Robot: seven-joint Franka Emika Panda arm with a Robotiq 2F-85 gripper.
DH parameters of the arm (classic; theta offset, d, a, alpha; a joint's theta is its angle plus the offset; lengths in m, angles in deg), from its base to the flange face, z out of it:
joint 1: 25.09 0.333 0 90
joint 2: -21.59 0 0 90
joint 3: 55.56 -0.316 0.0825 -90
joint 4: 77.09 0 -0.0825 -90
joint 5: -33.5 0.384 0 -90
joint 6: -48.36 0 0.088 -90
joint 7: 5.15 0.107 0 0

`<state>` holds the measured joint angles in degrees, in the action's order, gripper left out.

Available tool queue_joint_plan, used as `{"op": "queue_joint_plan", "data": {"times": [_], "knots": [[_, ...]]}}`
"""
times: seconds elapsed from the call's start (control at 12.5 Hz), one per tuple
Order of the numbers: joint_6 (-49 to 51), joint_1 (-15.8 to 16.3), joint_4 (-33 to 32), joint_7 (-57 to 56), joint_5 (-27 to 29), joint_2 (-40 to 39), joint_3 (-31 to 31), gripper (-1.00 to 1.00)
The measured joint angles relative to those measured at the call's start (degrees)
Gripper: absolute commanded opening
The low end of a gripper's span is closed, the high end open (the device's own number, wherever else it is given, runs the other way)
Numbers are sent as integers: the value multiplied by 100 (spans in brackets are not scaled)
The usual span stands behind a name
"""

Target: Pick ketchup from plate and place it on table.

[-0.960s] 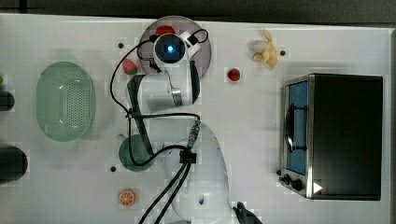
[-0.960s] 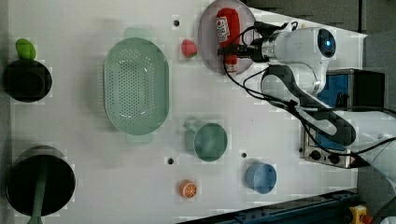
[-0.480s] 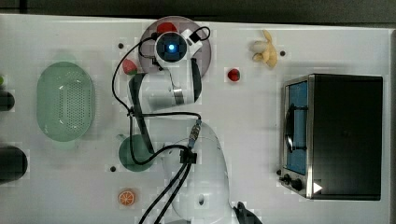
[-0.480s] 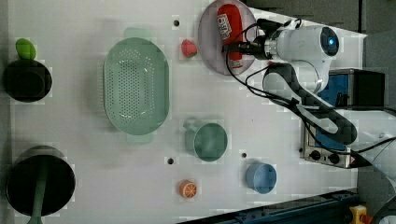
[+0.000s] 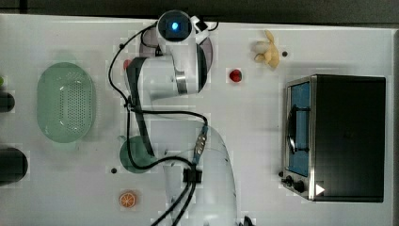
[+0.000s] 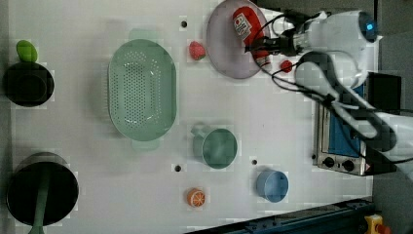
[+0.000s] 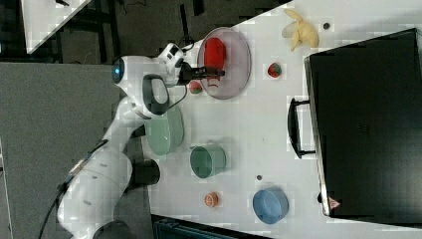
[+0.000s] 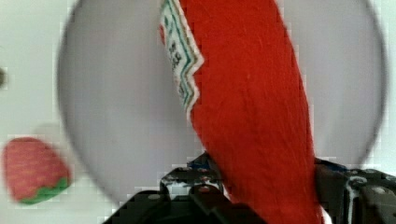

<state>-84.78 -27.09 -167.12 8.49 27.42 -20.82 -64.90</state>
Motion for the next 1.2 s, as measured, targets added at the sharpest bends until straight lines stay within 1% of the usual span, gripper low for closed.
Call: {"op": "queue_joint_plan", "data": {"times": [0.08, 0.32, 0.64, 0.8, 0.88, 1.04, 1.2], "knots": [[313, -36, 39, 0, 261, 221, -13, 21], [870, -252, -78, -3, 514, 1150, -48, 21], [923, -668, -862, 0, 584, 2564, -57, 21], [803, -832, -1583, 11, 615, 3157, -15, 21], [767, -843, -1981, 14, 638, 3369, 73, 21], [613, -838, -2736, 17, 661, 3582, 223, 21], [266, -857, -3452, 17, 661, 3573, 300, 21]]}}
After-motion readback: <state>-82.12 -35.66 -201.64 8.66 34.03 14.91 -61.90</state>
